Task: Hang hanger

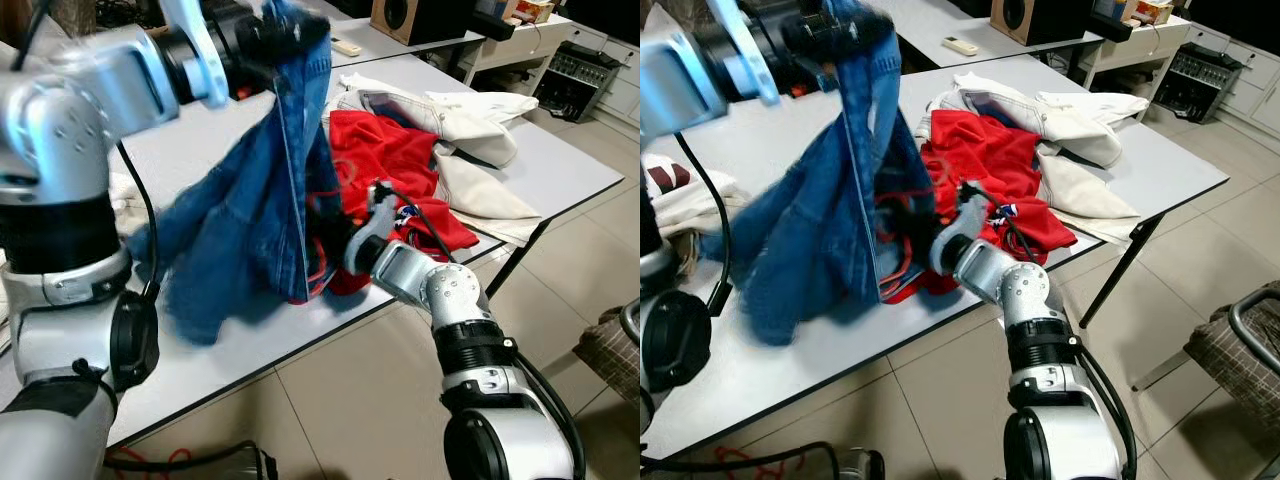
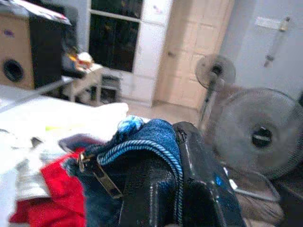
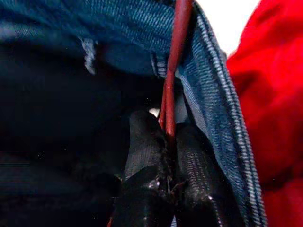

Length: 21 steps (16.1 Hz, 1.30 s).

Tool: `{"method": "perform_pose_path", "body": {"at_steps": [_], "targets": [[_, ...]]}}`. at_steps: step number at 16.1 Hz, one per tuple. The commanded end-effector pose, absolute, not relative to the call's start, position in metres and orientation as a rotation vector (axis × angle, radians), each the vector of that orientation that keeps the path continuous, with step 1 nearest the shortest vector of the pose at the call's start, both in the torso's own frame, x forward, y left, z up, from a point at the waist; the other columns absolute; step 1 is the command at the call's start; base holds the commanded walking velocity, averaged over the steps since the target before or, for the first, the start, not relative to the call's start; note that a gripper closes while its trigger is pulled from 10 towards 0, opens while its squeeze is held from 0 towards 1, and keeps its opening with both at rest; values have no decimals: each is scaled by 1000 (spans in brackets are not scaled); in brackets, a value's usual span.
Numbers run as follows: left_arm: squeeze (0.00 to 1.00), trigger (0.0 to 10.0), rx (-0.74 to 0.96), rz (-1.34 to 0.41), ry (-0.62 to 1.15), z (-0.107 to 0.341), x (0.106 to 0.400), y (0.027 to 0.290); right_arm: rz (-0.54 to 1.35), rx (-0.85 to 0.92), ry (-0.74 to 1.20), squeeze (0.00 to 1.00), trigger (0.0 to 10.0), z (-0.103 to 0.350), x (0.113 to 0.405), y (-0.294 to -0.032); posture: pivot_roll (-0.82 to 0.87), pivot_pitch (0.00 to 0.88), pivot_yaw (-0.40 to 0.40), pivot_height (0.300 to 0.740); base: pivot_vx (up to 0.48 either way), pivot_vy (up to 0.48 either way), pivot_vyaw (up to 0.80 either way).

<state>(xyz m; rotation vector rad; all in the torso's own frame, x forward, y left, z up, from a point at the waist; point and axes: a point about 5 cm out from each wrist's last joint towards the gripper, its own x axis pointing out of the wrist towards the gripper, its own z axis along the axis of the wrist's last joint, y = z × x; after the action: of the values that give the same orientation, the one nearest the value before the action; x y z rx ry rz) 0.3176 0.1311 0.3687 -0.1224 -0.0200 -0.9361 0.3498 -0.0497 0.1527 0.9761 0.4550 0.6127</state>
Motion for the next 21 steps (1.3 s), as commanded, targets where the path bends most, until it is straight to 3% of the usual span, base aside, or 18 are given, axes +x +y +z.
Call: {"method": "perform_pose_path", "body": {"at_steps": [1, 3, 6, 9, 12, 14, 18, 21], "targets": [[0, 0, -87, -992, -37, 378, 306, 126, 554, 1056, 375, 0, 10000, 161, 359, -59, 31, 0, 18, 740, 0, 0, 0], [0, 0, -91, -991, 7, 365, 304, 121, 548, 1215, 282, 0, 10000, 180, 368, -62, 40, 0, 9, 740, 0, 0, 0], [0, 0, -69, -933, 85, 345, 307, 120, 464, 1190, 188, 0, 10000, 190, 375, -57, 46, 0, 1, 740, 0, 0, 0], [0, 0, -101, -980, 143, 338, 300, 113, 375, 1315, 149, 0, 10000, 187, 381, -56, 55, 0, 0, 740, 0, 0, 0], [0, 0, -239, -1058, 139, 337, 297, 98, 308, 1370, 140, 0, 10000, 183, 383, -43, 66, 0, 4, 740, 0, 0, 0], [0, 0, -334, -1031, 83, 349, 303, 86, 364, 1280, 181, 0, 10000, 180, 377, -20, 69, 0, 10, 740, 0, 0, 0], [0, 0, -455, -910, -36, 379, 321, 88, 527, 1108, 257, 0, 10000, 182, 365, 13, 63, 0, 20, 740, 0, 0, 0], [0, 0, -551, -838, -78, 397, 331, 94, 623, 1167, 344, 0, 10000, 184, 360, 22, 46, 0, 31, 740, 0, 0, 0]]}}
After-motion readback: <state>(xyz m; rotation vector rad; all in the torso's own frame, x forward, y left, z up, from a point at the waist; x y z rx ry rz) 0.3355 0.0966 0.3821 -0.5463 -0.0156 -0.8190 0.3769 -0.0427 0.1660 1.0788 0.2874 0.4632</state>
